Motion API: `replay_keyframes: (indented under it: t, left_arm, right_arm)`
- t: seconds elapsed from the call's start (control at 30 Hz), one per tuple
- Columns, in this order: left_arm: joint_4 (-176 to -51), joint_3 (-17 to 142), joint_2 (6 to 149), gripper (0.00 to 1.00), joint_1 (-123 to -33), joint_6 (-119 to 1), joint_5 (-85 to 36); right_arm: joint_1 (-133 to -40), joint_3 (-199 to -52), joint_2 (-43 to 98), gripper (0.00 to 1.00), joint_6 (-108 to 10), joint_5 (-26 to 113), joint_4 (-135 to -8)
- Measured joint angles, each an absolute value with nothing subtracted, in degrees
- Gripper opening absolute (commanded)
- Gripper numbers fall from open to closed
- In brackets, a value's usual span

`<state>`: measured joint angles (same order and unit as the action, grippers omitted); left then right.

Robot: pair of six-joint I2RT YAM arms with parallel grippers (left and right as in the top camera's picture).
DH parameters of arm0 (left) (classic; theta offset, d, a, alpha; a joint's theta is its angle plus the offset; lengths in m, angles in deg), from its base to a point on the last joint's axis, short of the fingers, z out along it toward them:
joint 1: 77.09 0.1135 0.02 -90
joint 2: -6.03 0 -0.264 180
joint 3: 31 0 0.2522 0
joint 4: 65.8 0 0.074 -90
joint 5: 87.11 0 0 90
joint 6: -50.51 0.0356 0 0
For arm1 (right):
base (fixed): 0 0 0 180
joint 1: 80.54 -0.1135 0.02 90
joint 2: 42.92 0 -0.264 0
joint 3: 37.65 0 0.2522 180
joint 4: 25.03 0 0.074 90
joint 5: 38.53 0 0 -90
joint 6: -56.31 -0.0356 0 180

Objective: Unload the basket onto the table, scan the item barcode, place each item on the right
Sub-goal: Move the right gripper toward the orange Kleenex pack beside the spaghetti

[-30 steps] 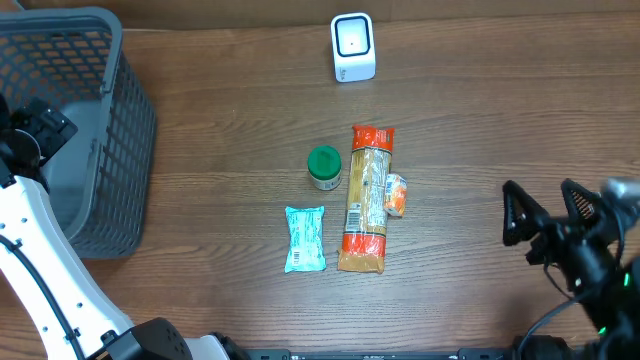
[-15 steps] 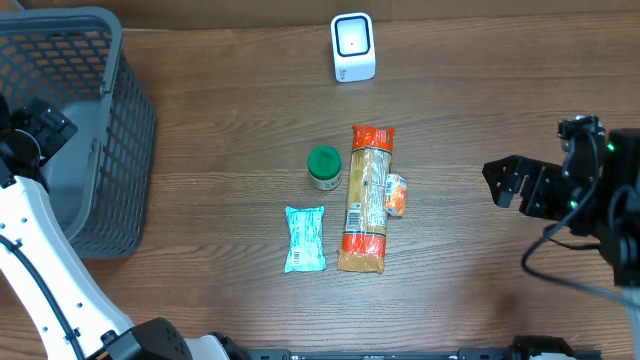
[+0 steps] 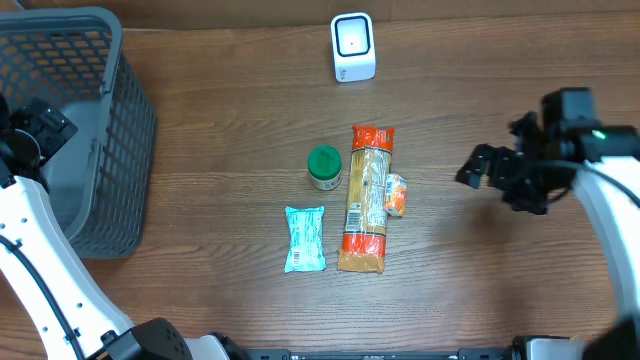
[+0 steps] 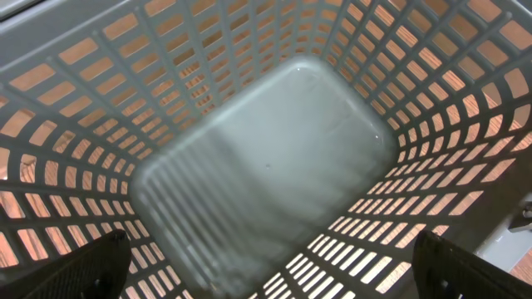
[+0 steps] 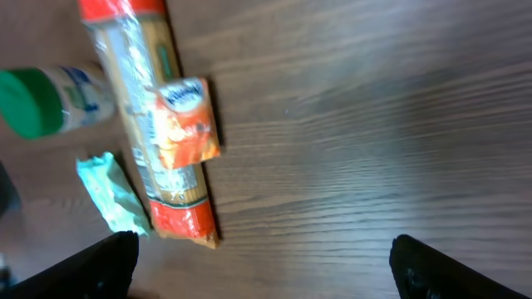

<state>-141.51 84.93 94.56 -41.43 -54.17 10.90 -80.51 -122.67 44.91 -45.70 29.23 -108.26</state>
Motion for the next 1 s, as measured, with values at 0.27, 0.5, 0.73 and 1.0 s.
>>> replay_keyframes:
  t: [0.27,0.5,0.73,1.0]
  left_arm:
    - [-141.5,84.9,94.6,1.00,-41.4,-54.1,10.9]
    - [-141.5,84.9,94.6,1.00,-41.4,-54.2,10.9]
    - [-141.5,84.9,94.6,1.00,-41.4,-54.2,10.9]
    - [-141.5,84.9,94.6,1.00,-41.4,-54.1,10.9]
  right_arm:
    - [-84.0,-122.7,58.7,0.51,-45.4,23.4,-105.8]
    - [-86.3,-122.7,60.0,0.08,-46.1,21.2,-100.9]
    - [-89.0,-122.5,60.0,0.51,-46.1,20.4,-96.3]
    - [-90.7,-116.6,60.0,0.38,-48.1,20.2,-87.5]
